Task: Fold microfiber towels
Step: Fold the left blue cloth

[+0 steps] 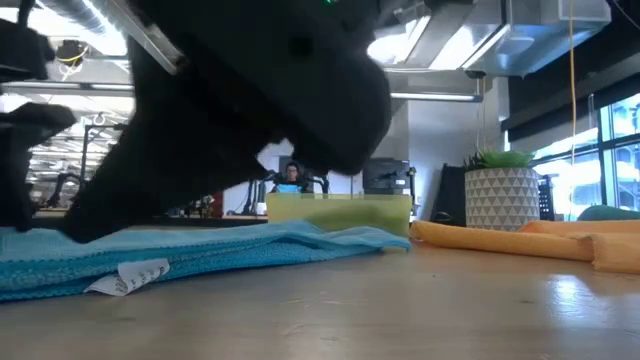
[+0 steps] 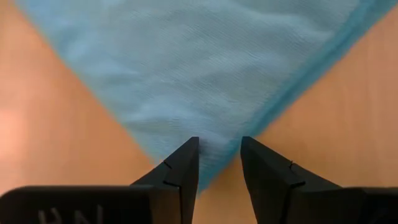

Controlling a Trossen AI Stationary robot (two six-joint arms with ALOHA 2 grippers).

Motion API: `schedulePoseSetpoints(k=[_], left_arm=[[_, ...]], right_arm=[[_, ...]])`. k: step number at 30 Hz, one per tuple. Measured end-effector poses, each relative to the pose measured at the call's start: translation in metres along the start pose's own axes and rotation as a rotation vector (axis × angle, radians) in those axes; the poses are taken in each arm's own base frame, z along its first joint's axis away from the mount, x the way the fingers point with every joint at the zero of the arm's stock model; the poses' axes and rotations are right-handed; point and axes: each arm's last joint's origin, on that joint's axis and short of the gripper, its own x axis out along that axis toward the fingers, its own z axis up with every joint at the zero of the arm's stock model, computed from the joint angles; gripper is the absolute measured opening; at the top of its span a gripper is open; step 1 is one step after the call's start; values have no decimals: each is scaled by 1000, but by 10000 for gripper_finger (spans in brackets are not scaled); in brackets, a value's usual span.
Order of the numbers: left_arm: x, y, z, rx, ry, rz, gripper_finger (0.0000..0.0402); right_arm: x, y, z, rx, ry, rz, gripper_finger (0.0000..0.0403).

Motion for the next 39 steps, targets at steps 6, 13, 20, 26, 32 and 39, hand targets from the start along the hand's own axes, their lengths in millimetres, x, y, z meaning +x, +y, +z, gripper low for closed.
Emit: schedulePoseSetpoints(k=[6,13,20,26,32,39], left_arm=[[2,-5,-13,-133,2,-65,114],[-4,-22,-21,-322,-58,-180,114],[-5,-50,-21,-382,-139,-365,114],[-2,-61,-22,-346,-194,-402,114],[-6,-63,-14,-249,-281,-362,114],[-25,-75,4,-17,-268,-304,114]], right_arm=[[-2,10,15,-40,7,41,188],[-6,24,9,-18,82,69,188],[-13,46,10,-4,91,87,188],[-21,69,11,-59,91,110,188],[-14,82,6,-140,90,75,188],[-3,76,1,-108,92,137,170]])
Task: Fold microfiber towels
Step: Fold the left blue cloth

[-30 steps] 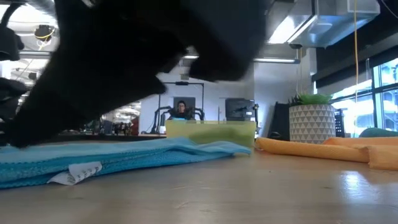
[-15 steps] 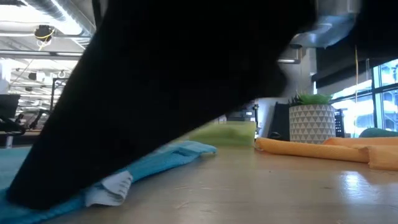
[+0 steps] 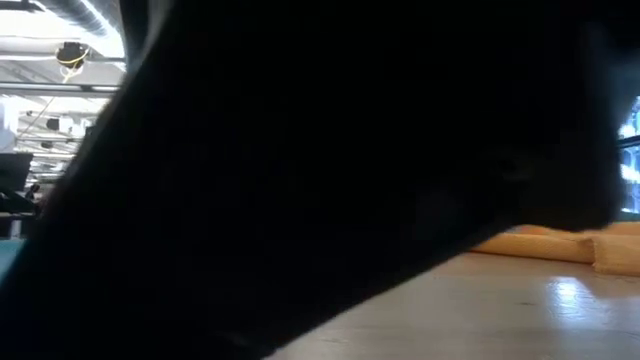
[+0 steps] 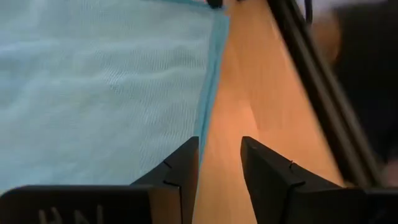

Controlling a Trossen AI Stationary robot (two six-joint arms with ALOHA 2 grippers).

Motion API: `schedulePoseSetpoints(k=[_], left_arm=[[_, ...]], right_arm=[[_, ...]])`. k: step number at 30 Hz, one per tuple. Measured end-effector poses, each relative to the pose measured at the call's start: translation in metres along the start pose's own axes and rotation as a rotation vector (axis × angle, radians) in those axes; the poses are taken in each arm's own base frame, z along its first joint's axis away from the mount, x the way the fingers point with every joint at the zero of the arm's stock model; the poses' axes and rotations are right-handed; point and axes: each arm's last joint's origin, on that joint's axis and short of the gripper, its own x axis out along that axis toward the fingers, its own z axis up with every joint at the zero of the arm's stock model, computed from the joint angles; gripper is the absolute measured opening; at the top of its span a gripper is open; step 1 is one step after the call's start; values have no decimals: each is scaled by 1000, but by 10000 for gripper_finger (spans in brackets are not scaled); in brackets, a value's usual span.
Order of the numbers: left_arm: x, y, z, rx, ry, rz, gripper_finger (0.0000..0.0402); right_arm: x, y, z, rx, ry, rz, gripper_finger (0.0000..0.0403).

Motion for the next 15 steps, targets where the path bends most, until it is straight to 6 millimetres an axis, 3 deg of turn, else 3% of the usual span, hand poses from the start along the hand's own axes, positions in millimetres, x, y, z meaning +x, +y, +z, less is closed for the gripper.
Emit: schedulePoseSetpoints(k=[8,15], left_arm=[[-28,-5,8,268,154,201,99],[-35,-8,3,342,190,197,96]], right_arm=[[4,-14,-3,21,-3,24,115],[0,-19,0,15,-13,23,121]])
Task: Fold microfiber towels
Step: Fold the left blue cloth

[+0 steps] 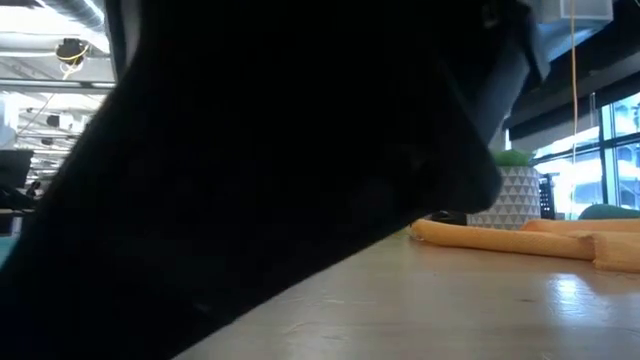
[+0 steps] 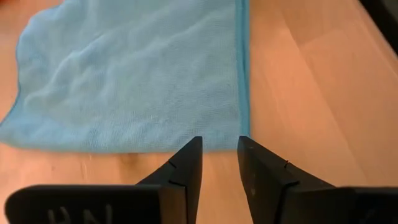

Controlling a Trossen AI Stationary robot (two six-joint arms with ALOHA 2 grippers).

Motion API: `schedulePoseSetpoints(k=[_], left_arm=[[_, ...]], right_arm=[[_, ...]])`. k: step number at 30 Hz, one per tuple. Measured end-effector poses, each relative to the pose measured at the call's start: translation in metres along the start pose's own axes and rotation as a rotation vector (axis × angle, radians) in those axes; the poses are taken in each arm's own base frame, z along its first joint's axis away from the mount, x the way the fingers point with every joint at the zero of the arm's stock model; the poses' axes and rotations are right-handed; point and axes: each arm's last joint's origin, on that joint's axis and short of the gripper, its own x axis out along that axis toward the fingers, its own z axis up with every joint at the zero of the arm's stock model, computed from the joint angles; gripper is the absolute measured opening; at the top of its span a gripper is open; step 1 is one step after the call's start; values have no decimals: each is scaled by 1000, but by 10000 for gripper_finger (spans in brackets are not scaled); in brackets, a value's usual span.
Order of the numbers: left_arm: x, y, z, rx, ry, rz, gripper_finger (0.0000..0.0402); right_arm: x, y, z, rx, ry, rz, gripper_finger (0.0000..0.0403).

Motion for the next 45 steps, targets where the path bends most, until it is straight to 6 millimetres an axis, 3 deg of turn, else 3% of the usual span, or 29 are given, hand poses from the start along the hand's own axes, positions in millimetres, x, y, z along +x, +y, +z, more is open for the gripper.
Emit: schedulePoseSetpoints(k=[7,14,19,24,28,35,45], left_arm=[[-1,0,-1,42,3,8,96],[0,-1,1,222,-27,17,97],[0,-2,1,406,-14,-10,118],[4,1,9,564,-56,26,153],[15,4,16,631,-97,2,175],[41,4,0,823,22,-59,184],[48,1,0,879,11,-6,184]], right_arm=[[-9,-18,1,-8,30,-126,147],[0,-30,-8,62,55,-4,156],[-17,-31,-5,58,84,2,154],[-42,-28,12,91,11,24,156],[-31,-19,4,118,30,77,156],[-20,-9,-6,114,3,61,156],[-21,-8,-5,115,-4,70,156]])
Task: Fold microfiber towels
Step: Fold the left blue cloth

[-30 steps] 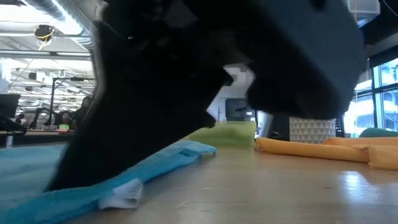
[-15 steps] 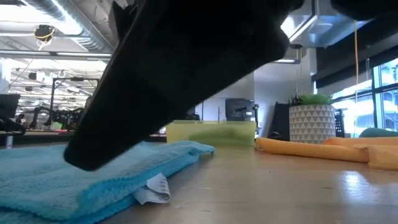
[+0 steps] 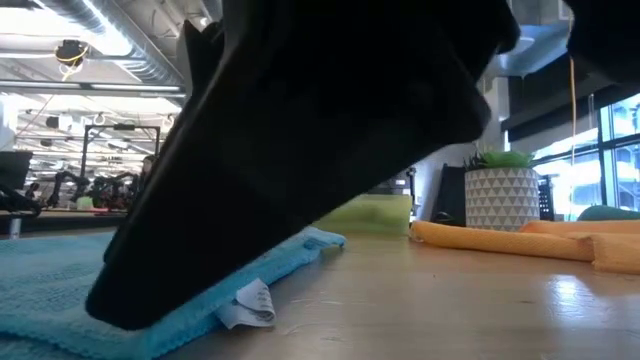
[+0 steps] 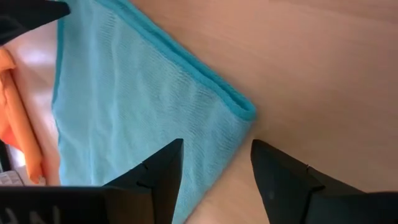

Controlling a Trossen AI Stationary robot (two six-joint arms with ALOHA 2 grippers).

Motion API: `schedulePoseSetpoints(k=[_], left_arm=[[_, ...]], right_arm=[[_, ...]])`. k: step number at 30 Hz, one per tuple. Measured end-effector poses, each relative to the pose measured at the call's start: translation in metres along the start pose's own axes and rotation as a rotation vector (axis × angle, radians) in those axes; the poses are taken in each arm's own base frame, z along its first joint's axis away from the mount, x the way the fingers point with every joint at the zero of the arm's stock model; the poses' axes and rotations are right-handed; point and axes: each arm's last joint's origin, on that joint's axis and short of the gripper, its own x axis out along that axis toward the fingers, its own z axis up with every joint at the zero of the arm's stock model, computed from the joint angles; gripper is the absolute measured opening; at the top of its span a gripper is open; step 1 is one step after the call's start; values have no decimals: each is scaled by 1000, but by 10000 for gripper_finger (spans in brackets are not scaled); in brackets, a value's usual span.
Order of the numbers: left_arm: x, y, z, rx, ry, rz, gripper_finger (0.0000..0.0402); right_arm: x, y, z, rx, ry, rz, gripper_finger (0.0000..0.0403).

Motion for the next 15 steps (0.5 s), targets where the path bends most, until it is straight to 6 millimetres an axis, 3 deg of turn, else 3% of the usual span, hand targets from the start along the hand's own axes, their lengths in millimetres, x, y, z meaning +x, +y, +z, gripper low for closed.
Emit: schedulePoseSetpoints(k=[15], left_arm=[[3,1,9,-12,-70,21,184]], right_arm=[[3,1,-7,47,26,17,156]])
